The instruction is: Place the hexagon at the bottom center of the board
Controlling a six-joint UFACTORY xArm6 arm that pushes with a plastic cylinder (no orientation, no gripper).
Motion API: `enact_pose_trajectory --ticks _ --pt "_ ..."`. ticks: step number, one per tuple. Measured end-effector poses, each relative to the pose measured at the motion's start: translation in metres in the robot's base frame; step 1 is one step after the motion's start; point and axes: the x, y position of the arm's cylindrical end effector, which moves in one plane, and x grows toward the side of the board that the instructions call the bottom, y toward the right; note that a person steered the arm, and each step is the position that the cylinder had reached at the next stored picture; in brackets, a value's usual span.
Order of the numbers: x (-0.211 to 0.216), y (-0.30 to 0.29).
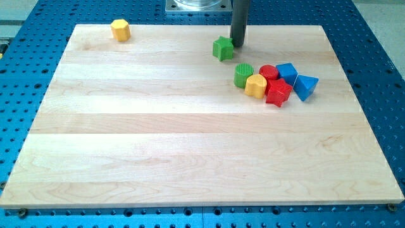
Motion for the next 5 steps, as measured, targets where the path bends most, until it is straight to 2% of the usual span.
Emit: enact_pose_trajectory --ticks 1,2,3,4,5 --pt "0.004 -0.005" --pt "-0.035 -0.063" --pt "0.044 -0.034" --pt "0.065 -0.014" --pt "0.065 -0.120"
